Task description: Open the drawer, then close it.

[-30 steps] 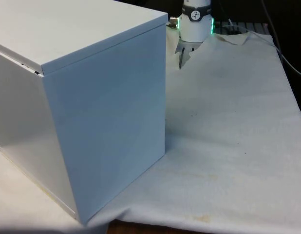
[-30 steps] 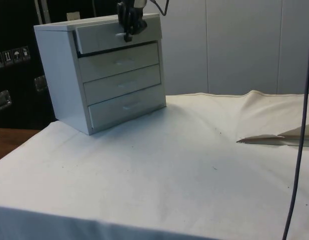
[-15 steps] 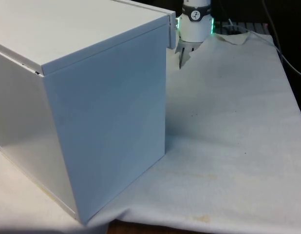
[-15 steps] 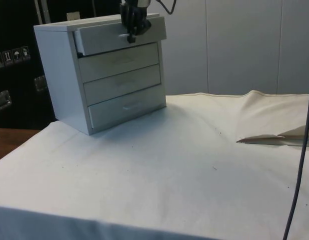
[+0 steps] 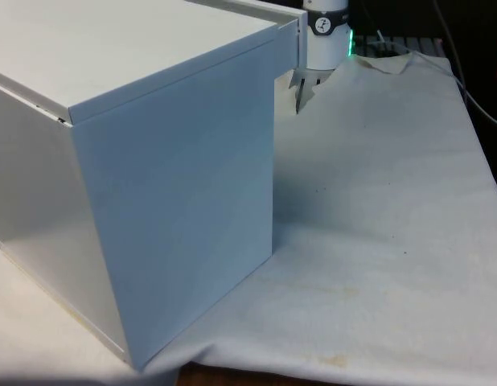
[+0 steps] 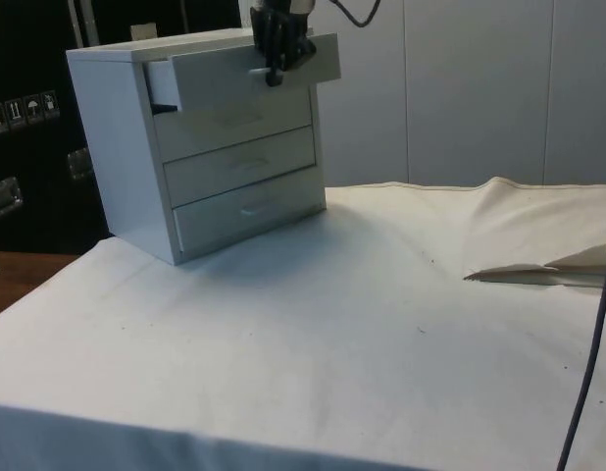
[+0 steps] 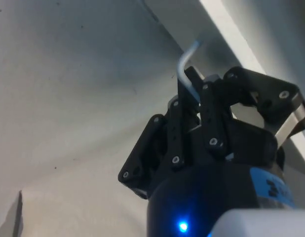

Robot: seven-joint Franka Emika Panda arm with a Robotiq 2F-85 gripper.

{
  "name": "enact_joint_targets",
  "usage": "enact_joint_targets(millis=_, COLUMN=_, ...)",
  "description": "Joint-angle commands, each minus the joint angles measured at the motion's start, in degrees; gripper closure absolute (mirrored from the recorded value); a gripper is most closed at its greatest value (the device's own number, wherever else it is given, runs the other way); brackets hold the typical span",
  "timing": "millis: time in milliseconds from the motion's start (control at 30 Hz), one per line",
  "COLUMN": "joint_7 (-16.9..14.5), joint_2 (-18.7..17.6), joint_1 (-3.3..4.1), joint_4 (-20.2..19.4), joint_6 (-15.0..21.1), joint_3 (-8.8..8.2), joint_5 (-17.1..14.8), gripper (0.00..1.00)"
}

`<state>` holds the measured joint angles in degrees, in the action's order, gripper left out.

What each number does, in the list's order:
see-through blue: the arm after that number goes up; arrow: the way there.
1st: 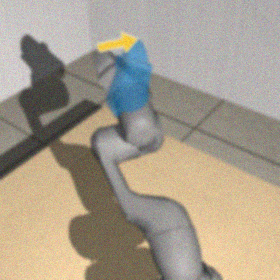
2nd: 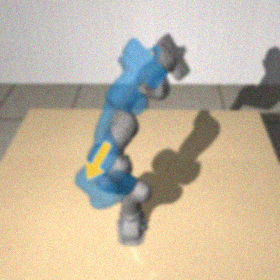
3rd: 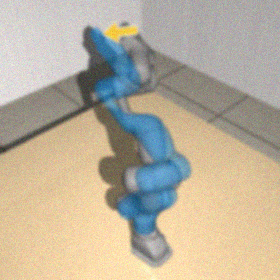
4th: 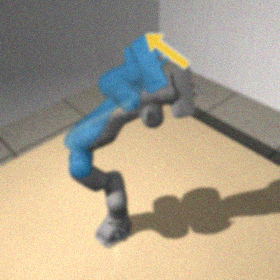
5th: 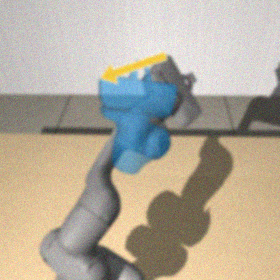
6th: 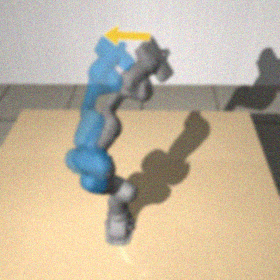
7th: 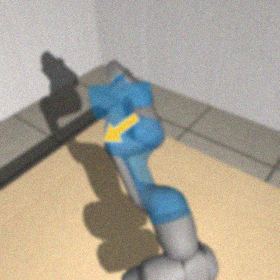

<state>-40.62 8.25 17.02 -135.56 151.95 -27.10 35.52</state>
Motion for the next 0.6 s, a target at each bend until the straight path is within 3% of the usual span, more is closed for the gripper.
enact_joint_targets(millis=0, joint_7=1.32, joint_2=0.80, joint_1=-0.40, joint_4=-0.40, joint_6=0.06, joint_3=0.29, joint_5=1.89, gripper=1.00)
enact_joint_targets(millis=133, joint_7=2.35, joint_2=2.29, joint_1=-0.52, joint_4=-2.29, joint_6=0.29, joint_3=0.63, joint_5=3.21, gripper=1.00)
enact_joint_targets(millis=167, joint_7=1.20, joint_2=2.01, joint_1=0.00, joint_4=-2.35, joint_6=0.06, joint_3=0.29, joint_5=1.55, gripper=1.00)
enact_joint_targets(millis=200, joint_7=2.64, joint_2=2.69, joint_1=-0.52, joint_4=-2.81, joint_6=0.34, joint_3=0.69, joint_5=3.55, gripper=1.00)
enact_joint_targets(millis=500, joint_7=5.44, joint_2=6.07, joint_1=-0.46, joint_4=-7.10, joint_6=0.97, joint_3=0.97, joint_5=7.10, gripper=1.00)
enact_joint_targets(millis=533, joint_7=4.47, joint_2=5.79, joint_1=0.00, joint_4=-6.93, joint_6=0.74, joint_3=0.63, joint_5=5.79, gripper=1.00)
enact_joint_targets(millis=567, joint_7=5.56, joint_2=6.30, joint_1=-0.46, joint_4=-7.39, joint_6=0.97, joint_3=1.03, joint_5=7.28, gripper=1.00)
